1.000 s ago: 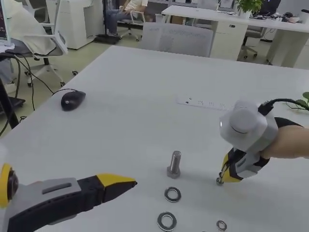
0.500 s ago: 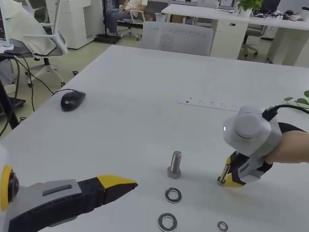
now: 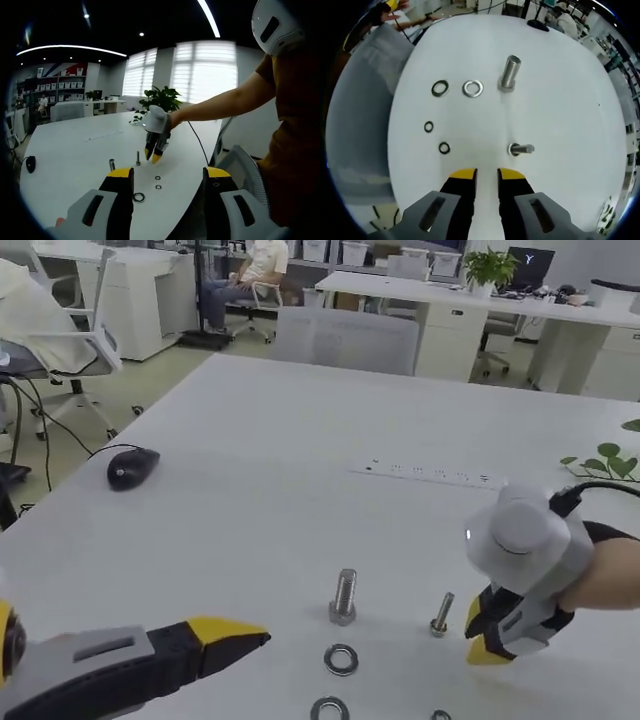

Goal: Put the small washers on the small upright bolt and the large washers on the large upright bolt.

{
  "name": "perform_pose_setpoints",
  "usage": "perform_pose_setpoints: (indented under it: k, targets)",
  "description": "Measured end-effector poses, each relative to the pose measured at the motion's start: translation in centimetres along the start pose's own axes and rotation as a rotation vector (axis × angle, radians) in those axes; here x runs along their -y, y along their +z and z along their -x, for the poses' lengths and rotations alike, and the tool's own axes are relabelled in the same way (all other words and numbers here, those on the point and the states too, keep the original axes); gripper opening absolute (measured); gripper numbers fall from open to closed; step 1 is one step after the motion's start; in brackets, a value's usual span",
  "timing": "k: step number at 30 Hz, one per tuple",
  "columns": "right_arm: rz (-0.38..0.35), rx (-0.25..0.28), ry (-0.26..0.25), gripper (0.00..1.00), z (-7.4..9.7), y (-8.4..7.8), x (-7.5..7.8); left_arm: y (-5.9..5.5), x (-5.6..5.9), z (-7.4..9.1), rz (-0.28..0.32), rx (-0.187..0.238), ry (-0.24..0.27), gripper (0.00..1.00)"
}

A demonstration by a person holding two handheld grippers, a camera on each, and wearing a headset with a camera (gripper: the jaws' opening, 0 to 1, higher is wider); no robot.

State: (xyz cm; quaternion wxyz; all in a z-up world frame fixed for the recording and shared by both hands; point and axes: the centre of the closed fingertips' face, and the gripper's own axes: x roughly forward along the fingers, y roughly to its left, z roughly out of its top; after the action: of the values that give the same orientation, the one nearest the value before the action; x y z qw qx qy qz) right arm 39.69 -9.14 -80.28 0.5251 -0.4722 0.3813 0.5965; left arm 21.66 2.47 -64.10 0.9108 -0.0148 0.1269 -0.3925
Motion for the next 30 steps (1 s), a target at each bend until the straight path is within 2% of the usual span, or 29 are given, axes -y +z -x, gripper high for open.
perform_pose_setpoints:
  k: [3, 6, 14, 26, 30]
  targets:
    - [0.023, -0.007, 0.02, 0.17, -0.2, 0.1, -1.5, 0.3, 0.3, 0.0, -0.005, 0.011, -0.006, 0.55]
    - [0.032, 0.01, 0.057, 0.17, -0.4, 1.0, -3.4, 0.3, 0.6, 0.2, -0.013, 0.011, -0.008, 0.55]
    - [0.057, 0.017, 0.076, 0.18, -1.9, 1.7, -5.6, 0.6, 1.0, 0.7, -0.024, 0.021, -0.002, 0.55]
    - [0.056, 0.017, 0.065, 0.21, -2.6, 2.0, -5.8, 0.2, 1.1, 1.1, -0.014, 0.022, 0.017, 0.55]
    - [0.078, 0.01, 0.054, 0.2, -2.7, 2.1, -6.0, 0.2, 1.0, 1.2, -0.014, 0.022, 0.02, 0.55]
